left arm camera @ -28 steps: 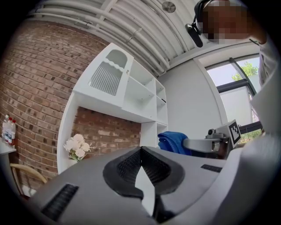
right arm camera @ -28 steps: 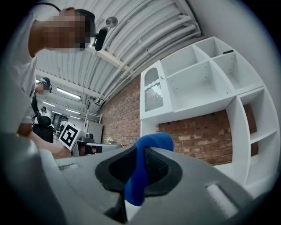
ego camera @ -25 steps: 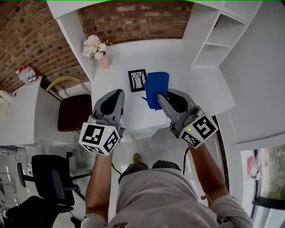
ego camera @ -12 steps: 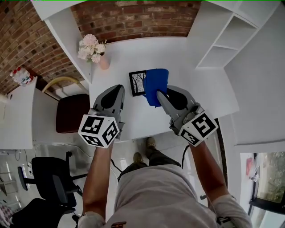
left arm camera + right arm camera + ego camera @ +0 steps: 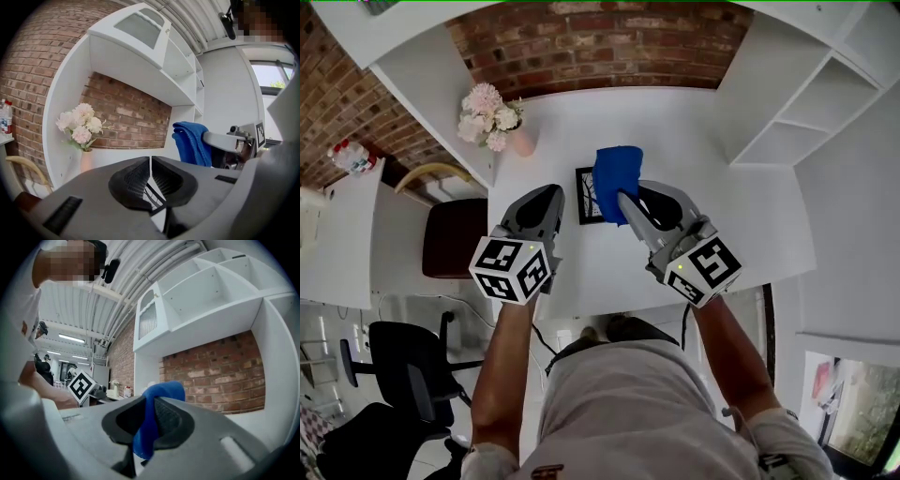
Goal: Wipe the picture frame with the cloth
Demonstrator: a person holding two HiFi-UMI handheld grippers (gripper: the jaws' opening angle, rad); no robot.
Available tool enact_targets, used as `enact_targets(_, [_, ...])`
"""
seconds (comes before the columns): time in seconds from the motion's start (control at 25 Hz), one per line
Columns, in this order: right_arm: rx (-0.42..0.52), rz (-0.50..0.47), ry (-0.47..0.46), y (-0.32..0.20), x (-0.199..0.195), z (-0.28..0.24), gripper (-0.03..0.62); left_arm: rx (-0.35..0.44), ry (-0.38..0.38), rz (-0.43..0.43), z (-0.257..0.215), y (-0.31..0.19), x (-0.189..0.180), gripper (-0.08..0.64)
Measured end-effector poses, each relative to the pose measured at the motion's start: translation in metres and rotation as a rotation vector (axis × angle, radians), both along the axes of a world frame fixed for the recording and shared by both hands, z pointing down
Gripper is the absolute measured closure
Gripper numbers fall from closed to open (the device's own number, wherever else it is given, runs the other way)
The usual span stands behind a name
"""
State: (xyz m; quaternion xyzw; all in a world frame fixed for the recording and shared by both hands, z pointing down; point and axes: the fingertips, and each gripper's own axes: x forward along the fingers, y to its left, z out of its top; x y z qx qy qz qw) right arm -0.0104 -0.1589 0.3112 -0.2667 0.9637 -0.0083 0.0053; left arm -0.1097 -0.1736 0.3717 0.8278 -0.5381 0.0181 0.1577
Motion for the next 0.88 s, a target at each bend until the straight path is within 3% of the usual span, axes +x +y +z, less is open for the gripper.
enact_targets(0.44, [-0.086, -0.018, 0.046, -0.057, -0.009, 0.036, 0.546, -0.170, -0.041, -0.021, 0.049, -0.042, 0.002, 0.486])
enact_targets(0.88, [-0.188, 0.028, 0.136, -0.085, -0.027, 0.079, 0.546, -0.401, -0.080, 0.069, 0.123, -0.067, 0.000, 0.414])
